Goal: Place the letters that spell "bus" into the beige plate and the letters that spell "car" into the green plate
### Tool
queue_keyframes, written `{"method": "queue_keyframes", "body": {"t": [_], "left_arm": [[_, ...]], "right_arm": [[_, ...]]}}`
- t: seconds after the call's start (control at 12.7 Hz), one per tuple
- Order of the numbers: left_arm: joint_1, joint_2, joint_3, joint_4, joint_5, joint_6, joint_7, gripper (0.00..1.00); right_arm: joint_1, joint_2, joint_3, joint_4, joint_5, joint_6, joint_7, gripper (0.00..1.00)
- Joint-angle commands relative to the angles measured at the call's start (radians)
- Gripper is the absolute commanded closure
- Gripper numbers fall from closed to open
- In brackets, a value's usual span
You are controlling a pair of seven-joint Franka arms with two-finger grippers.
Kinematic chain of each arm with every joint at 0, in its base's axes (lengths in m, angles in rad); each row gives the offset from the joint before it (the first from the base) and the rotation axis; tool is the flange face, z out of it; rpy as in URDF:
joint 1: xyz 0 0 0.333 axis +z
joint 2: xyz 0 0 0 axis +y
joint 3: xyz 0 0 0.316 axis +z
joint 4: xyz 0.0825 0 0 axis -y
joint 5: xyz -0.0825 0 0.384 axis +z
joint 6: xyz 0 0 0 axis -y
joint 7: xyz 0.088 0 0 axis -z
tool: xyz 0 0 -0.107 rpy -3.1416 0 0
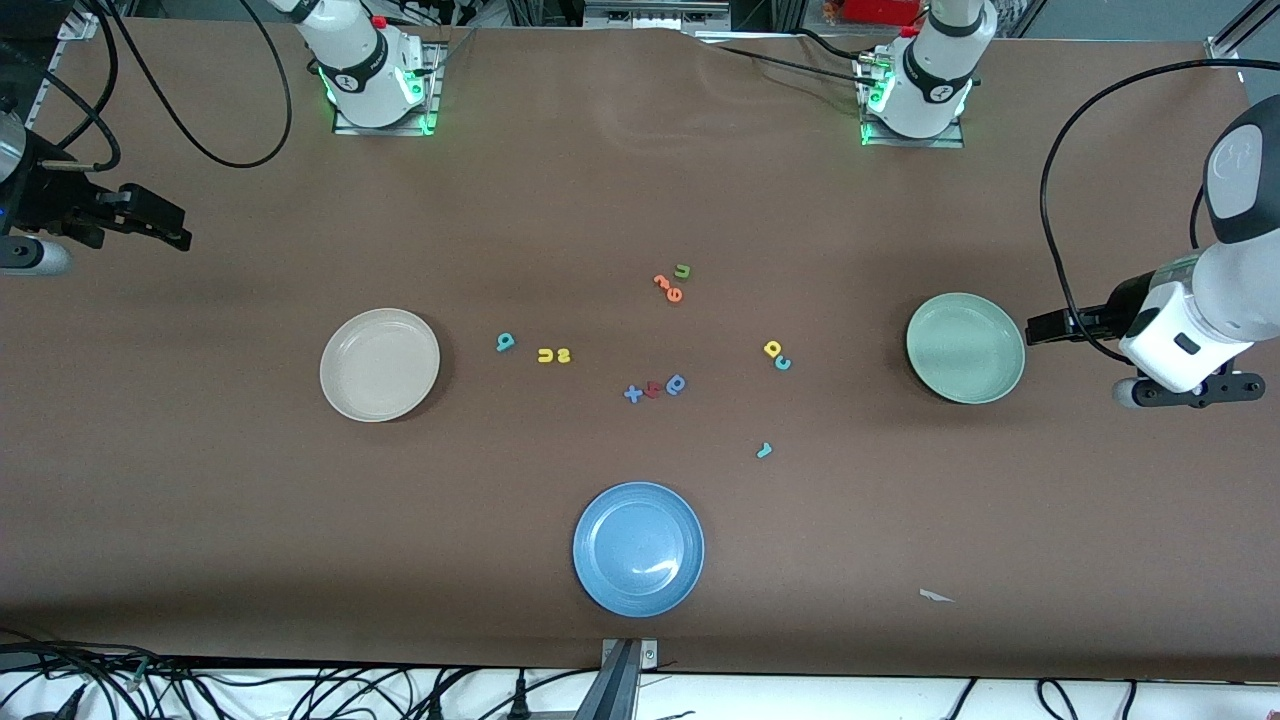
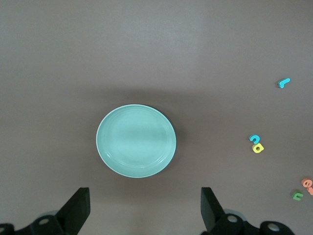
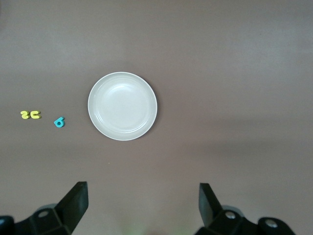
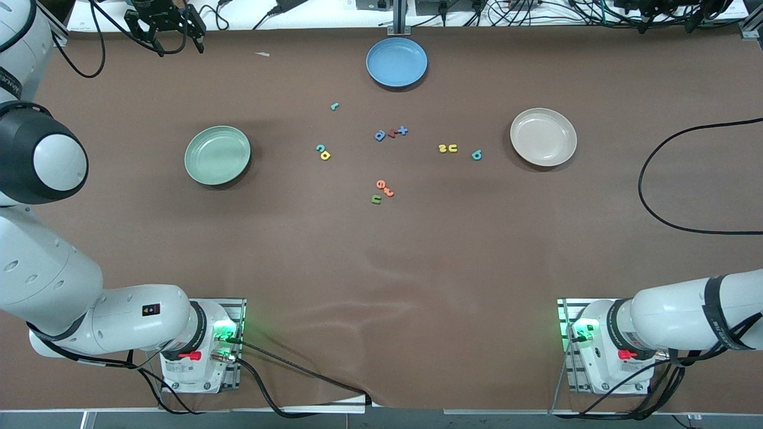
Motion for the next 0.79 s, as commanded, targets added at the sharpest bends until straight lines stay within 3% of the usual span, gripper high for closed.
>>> {"method": "queue_keyframes", "body": {"t": [0.0,0.71], "left_arm": [[0.005,-0.017,0.001,-0.006,0.025,-0.012,0.01,0.01],[0.005,-0.016,0.001,-0.008,0.025,-0.012,0.008,0.01]], "right_arm": [[0.002,-0.003,-0.005,0.004,-0.003,0.003,-0.004,0.0],[0.002,-0.003,-0.005,0.004,-0.005,0.0,-0.013,0.0]]}}
